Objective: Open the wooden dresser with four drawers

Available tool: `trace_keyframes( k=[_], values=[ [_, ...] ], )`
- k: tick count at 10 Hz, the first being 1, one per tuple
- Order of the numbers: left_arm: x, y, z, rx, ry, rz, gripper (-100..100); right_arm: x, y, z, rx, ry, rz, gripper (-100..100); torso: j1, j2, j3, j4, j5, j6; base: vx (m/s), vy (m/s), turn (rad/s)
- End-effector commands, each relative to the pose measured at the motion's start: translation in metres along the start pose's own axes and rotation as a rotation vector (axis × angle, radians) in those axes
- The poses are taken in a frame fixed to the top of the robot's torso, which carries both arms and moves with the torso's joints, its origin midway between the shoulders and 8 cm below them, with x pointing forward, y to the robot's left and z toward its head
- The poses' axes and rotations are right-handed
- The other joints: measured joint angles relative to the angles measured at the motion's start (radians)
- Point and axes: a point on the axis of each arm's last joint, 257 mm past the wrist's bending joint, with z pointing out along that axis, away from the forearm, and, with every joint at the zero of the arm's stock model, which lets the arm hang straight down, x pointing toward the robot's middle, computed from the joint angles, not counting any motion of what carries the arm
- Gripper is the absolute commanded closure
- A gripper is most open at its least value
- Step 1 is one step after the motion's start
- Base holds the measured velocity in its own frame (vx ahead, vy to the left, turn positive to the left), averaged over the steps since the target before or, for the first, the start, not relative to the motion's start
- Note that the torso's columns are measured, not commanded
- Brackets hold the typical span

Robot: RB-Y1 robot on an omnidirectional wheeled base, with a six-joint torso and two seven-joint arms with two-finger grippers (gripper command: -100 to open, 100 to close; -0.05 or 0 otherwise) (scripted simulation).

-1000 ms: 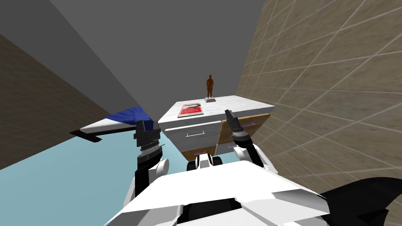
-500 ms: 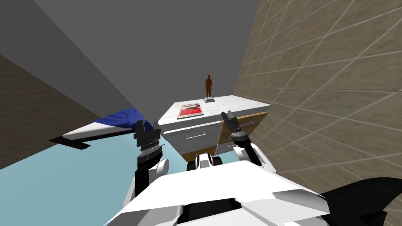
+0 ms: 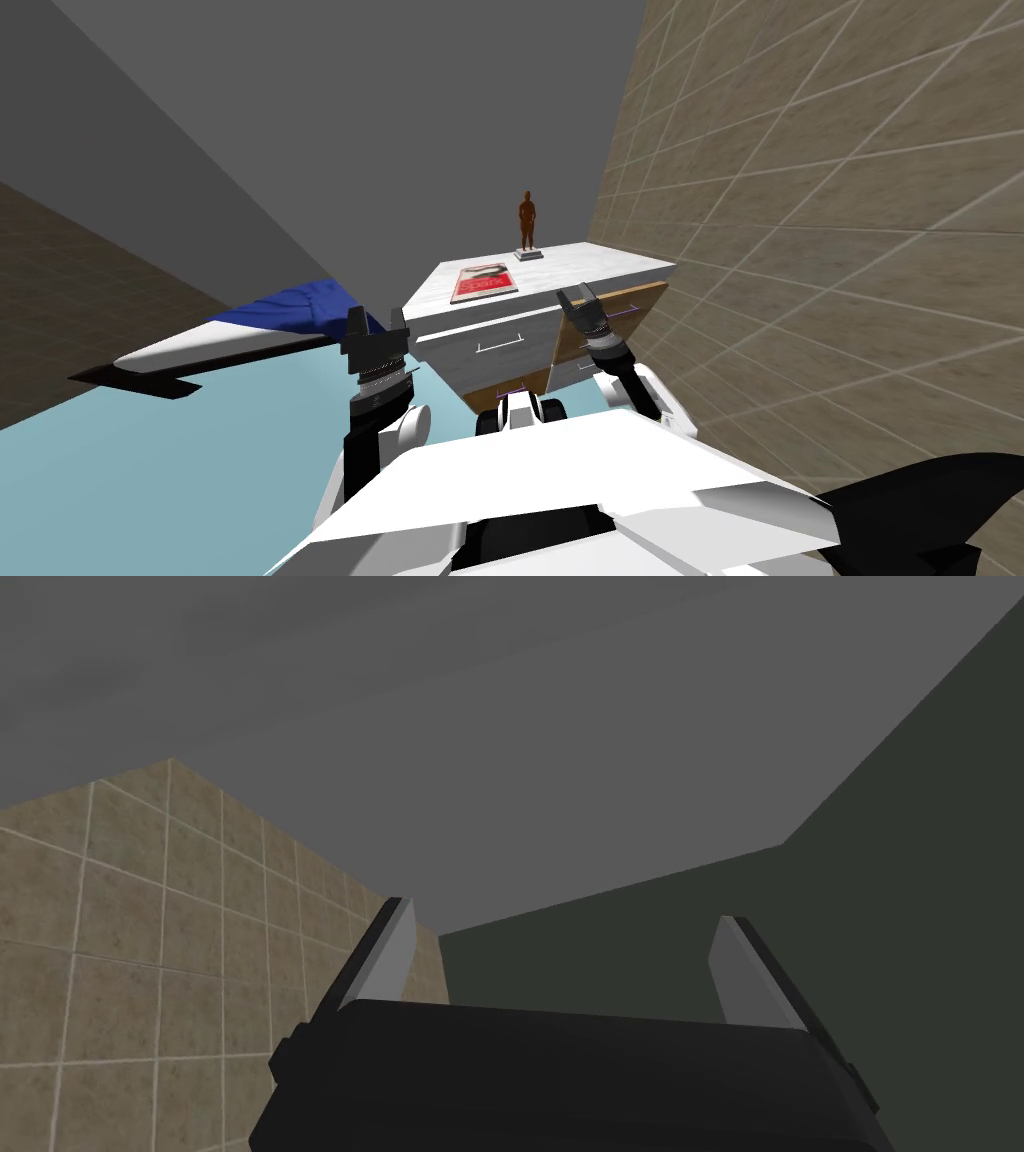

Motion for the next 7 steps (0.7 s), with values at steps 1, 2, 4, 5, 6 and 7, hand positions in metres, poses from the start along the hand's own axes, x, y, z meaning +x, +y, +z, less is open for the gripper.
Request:
trace_keyframes(
  k=[1, 2, 4, 5, 6, 7],
  values=[
    [0.0, 0.0, 0.0, 0.0, 0.0, 0.0, 0, 0.0093, 0.0006, -0.0019, -0.016, 0.021, -0.102, -100, -0.002, -0.001, -0.001, 0.0, 0.0, 0.0, -0.024, 0.034, -0.098],
    [0.0, 0.0, 0.0, 0.0, 0.0, 0.0, 0, 0.0093, 0.0006, -0.0019, -0.017, 0.021, -0.127, -100, 0.001, 0.0, 0.0, 0.0, 0.0, 0.0, -0.026, 0.037, -0.105],
    [0.0, 0.0, 0.0, 0.0, 0.0, 0.0, 0, 0.0093, 0.0006, -0.0019, -0.017, 0.021, -0.128, -100, -0.001, -0.001, 0.0, 0.0, 0.0, 0.0, 0.003, -0.003, 0.01],
    [0.0, 0.0, 0.0, 0.0, 0.0, 0.0, 0, 0.0093, 0.0006, -0.0019, -0.017, 0.021, -0.128, -100, -0.001, -0.001, -0.001, 0.0, -0.001, 0.0, 0.004, -0.004, 0.011],
    [0.0, 0.0, 0.0, 0.0, 0.0, 0.0, 0, 0.0093, 0.0006, -0.0019, -0.017, 0.021, -0.128, -100, -0.001, -0.001, 0.0, 0.0, 0.0, 0.0, 0.0, 0.0, 0.0],
    [0.0, 0.0, 0.0, 0.0, 0.0, 0.0, 0, 0.0093, 0.0006, -0.0019, -0.017, 0.021, -0.128, -100, 0.0, 0.0, 0.0, 0.0, 0.0, 0.0, 0.004, -0.006, 0.016]
  ],
)
